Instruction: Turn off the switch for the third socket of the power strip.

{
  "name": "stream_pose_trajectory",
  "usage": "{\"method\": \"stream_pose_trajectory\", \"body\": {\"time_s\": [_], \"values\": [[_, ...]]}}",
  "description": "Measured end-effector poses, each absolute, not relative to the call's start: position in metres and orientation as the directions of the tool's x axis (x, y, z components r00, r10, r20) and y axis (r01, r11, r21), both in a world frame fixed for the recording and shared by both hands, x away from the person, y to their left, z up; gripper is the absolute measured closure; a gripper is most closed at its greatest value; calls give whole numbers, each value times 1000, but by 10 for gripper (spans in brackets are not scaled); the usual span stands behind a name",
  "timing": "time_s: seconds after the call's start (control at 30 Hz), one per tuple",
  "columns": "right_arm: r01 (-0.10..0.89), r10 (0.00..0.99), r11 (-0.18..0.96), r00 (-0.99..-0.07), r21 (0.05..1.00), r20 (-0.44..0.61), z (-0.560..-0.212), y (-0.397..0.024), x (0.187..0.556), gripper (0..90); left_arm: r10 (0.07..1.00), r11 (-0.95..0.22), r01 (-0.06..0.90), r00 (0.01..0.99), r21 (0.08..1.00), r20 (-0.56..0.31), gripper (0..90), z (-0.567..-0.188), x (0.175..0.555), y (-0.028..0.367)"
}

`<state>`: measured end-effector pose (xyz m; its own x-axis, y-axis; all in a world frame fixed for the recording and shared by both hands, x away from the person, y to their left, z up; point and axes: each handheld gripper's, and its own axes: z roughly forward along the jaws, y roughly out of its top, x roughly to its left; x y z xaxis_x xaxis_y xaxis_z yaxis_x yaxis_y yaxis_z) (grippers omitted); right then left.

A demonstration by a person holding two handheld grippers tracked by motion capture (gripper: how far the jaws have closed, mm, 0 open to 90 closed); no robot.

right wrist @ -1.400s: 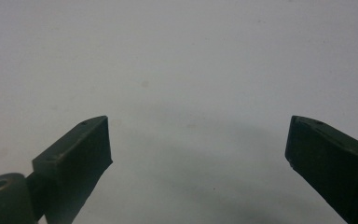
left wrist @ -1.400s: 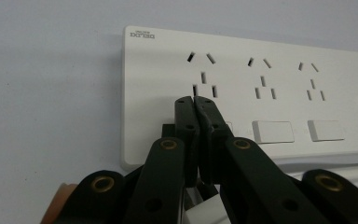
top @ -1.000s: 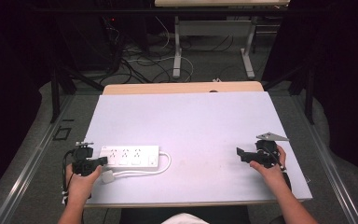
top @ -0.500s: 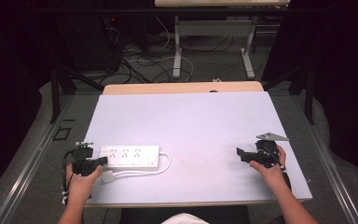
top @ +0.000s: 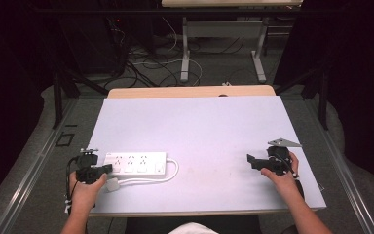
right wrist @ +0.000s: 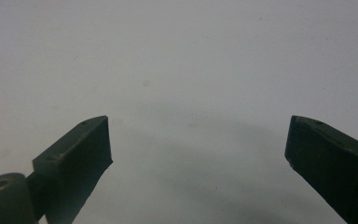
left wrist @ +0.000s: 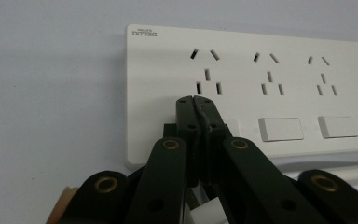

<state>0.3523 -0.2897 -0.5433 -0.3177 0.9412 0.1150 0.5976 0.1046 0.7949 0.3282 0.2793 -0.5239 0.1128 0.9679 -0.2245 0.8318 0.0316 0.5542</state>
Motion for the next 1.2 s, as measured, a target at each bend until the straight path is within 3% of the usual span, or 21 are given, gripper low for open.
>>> {"method": "stream_pose_trajectory", "body": {"time_s": [0.7, 1.2], "values": [[595, 941, 102, -316, 797, 116, -544, -292, 353, 63, 970, 22, 827, 118, 561, -212, 897, -523, 327, 279], [598, 941, 100, -316, 795, 119, -544, -291, 353, 64, 967, -6, 790, 160, 613, -197, 791, -522, 324, 277]]}}
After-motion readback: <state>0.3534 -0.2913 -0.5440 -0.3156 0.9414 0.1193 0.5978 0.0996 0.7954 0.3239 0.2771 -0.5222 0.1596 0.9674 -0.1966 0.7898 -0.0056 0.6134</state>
